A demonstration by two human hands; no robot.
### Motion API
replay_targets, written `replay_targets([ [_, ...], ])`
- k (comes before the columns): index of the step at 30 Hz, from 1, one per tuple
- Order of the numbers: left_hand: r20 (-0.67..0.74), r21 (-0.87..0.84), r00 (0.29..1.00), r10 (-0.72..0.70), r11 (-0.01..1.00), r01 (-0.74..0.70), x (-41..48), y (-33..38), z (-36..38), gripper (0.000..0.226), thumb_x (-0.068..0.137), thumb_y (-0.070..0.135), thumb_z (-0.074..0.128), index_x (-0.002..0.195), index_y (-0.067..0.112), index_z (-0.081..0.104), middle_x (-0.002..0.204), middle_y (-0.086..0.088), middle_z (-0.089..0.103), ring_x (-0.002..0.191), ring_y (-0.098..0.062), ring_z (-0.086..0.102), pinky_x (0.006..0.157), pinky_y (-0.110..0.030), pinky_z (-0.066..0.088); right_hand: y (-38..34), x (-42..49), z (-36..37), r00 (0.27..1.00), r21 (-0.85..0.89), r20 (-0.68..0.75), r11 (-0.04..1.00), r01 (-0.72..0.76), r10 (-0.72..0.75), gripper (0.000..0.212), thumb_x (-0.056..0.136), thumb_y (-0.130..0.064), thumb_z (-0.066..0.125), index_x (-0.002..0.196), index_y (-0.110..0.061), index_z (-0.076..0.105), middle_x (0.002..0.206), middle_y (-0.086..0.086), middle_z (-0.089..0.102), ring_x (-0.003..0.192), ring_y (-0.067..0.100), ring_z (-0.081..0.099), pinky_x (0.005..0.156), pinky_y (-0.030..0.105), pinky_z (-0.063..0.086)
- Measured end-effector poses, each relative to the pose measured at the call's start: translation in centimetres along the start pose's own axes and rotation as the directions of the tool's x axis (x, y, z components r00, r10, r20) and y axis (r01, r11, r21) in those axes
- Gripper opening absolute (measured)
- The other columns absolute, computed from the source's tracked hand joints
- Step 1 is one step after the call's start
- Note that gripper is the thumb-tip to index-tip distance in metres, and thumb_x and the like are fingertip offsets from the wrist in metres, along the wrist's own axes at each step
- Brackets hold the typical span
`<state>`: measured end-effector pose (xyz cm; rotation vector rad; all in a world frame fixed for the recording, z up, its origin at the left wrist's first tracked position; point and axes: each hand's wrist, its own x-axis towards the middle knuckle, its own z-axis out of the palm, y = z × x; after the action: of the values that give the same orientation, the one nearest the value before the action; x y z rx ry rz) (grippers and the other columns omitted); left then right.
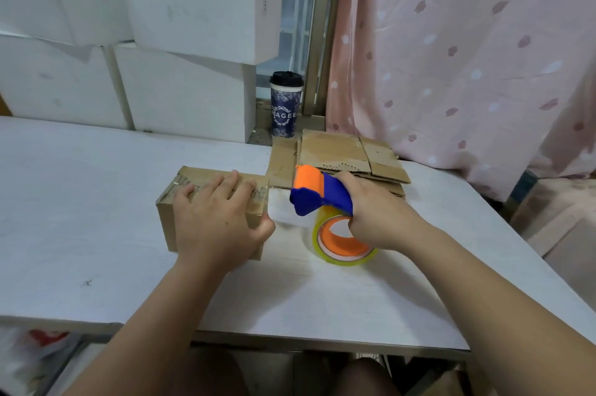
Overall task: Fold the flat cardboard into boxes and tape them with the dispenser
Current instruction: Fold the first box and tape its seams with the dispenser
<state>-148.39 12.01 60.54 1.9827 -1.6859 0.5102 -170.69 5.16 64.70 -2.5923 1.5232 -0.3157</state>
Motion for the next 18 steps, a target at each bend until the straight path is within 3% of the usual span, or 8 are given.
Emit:
replay_targets([
  [3,-0.014,-0.026,1.000,0.020,0.999,-0.020,0.1,-0.5,-0.1,0.053,0.067,0.052,0.041,0.099,0.022,0.070,0.118,-0.005,0.067,0.110,-0.024,0.062,0.093,-0.048,0.032,0.7,-0.2,-0.7,0.997,0.283,0.062,0.957,-0.071,0.055,0.057,0.076,-0.002,0.058,0.113,-0.039,0.035,0.087,0.000,0.056,0.070,0.019,0.058,0.050,0.032,0.045],
  [5,-0.029,-0.041,0.999,0.036,0.998,-0.037,0.2,-0.8,-0.1,0.054,0.067,0.052,0.041,0.101,0.022,0.070,0.118,-0.005,0.067,0.111,-0.024,0.062,0.093,-0.049,0.034,0.9,-0.5,-0.6,0.996,0.317,0.050,0.944,-0.087,0.075,0.059,0.077,-0.003,0.061,0.114,-0.039,0.033,0.089,-0.001,0.056,0.072,0.020,0.059,0.056,0.037,0.053],
  [7,-0.043,-0.050,0.998,0.045,0.998,-0.047,0.2,-0.9,-0.1,0.055,0.067,0.051,0.041,0.102,0.021,0.071,0.117,-0.006,0.067,0.110,-0.023,0.062,0.093,-0.049,0.034,0.7,-0.7,-0.4,0.998,0.213,0.030,0.975,-0.065,0.059,0.060,0.075,-0.004,0.060,0.117,-0.037,0.034,0.089,-0.003,0.056,0.074,0.017,0.057,0.064,0.042,0.053],
  [14,-0.004,-0.042,1.000,0.015,0.999,-0.015,0.2,-1.1,-0.5,0.059,0.068,0.054,0.037,0.105,0.023,0.070,0.122,-0.004,0.065,0.115,-0.023,0.059,0.095,-0.048,0.032,-2.5,0.6,-0.5,0.993,-0.270,0.122,0.963,0.027,0.006,0.049,0.081,-0.015,0.053,0.121,-0.029,0.029,0.083,0.000,0.045,0.071,0.020,0.049,0.050,0.031,0.033],
  [18,0.043,-0.027,0.999,-0.005,1.000,0.007,0.3,-1.5,-0.8,0.064,0.068,0.059,0.032,0.113,0.029,0.066,0.132,0.002,0.058,0.125,-0.019,0.050,0.101,-0.045,0.024,-2.9,1.2,-0.9,0.982,-0.327,0.189,0.944,0.053,0.011,0.051,0.082,-0.012,0.054,0.123,-0.030,0.029,0.090,0.003,0.050,0.075,0.021,0.052,0.053,0.031,0.038],
])
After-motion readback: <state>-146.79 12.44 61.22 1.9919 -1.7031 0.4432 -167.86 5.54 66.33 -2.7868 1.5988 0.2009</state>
